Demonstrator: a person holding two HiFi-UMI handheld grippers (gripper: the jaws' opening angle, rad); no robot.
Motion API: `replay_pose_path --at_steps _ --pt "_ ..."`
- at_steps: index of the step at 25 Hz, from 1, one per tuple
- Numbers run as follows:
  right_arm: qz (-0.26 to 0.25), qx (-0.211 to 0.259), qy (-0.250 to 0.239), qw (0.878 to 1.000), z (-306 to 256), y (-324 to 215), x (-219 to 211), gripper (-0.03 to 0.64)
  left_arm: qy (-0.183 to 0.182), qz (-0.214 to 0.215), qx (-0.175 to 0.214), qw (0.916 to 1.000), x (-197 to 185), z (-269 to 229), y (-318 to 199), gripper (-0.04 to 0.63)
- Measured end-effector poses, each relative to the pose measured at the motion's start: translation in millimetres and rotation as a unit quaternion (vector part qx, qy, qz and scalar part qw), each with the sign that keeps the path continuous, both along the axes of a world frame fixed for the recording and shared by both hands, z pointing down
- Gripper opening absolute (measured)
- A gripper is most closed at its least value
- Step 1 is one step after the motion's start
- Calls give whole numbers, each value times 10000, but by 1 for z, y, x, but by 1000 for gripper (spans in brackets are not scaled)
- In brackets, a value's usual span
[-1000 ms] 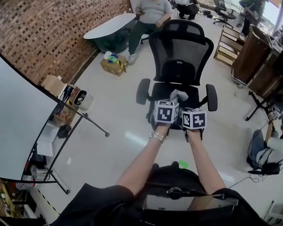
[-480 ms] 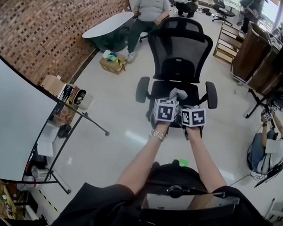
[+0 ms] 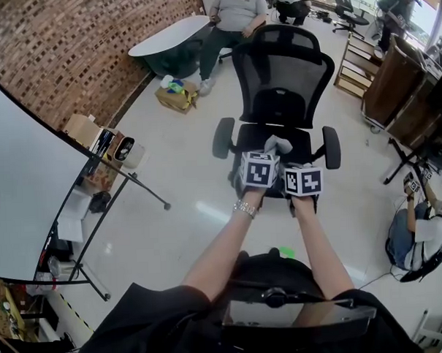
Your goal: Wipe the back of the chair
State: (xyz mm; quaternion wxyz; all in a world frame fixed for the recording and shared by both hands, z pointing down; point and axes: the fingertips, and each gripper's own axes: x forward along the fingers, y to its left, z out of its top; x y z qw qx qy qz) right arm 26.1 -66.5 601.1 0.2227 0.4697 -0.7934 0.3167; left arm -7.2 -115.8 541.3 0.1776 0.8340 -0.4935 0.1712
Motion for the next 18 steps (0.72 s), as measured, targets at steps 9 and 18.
replay_pose_path --at_steps 9,18 --pt "-42 -34 -14 10000 1 -5 -4 5 -15 -62 -134 9999 -7 7 -5 29" --pt "-207 163 192 9995 -4 -5 -4 3 162 -51 -39 9998 -5 -1 -7 29"
